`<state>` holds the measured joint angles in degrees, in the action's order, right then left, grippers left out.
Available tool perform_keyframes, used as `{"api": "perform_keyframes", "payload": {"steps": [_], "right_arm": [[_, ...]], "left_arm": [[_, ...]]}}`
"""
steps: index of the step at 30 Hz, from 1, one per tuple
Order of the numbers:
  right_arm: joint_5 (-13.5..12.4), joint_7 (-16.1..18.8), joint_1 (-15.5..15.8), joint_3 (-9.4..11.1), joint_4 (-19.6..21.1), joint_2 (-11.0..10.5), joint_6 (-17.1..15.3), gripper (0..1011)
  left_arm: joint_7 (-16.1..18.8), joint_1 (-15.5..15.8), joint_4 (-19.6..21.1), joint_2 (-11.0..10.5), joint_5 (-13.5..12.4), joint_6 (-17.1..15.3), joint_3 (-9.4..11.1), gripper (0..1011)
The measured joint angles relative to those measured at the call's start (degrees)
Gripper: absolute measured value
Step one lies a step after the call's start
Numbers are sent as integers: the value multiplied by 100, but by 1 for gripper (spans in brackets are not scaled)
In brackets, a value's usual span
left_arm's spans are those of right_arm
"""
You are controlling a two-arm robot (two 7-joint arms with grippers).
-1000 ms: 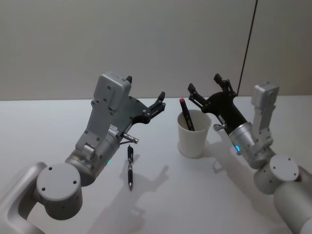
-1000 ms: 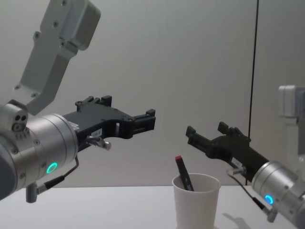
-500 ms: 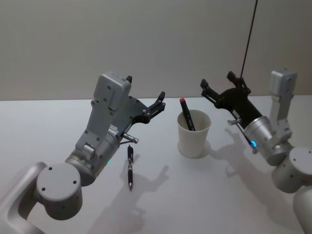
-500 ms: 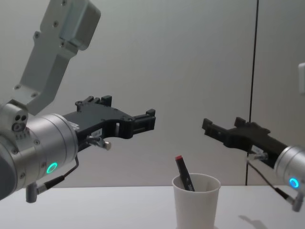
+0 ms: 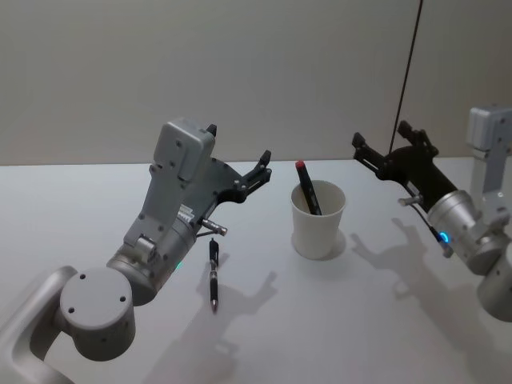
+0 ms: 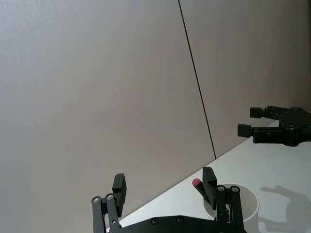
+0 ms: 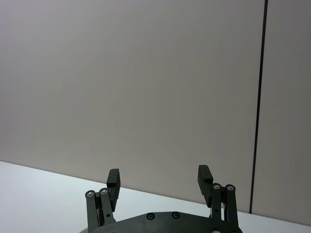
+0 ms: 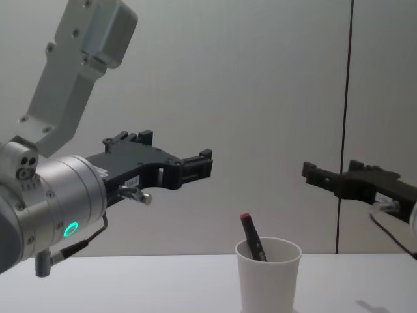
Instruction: Place the pen into the pen holder.
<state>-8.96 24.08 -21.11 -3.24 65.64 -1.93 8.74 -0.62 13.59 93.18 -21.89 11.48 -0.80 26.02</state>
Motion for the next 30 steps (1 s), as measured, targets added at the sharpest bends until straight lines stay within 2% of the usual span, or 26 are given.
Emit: {"api": "perform_keyframes", "payload": {"steps": [13,14,30], "right_arm": [[165,-160,388,135,751,-196,-750,1001],[193,-186,446,163,871,-237,-888,1001],[440,-293,755,331,1442,-490,-1744,1001]], "left_arm": [[0,0,0,0,0,0,0,1003],[0,0,0,0,0,0,0,1003],[0,0,0,0,0,0,0,1003]]}}
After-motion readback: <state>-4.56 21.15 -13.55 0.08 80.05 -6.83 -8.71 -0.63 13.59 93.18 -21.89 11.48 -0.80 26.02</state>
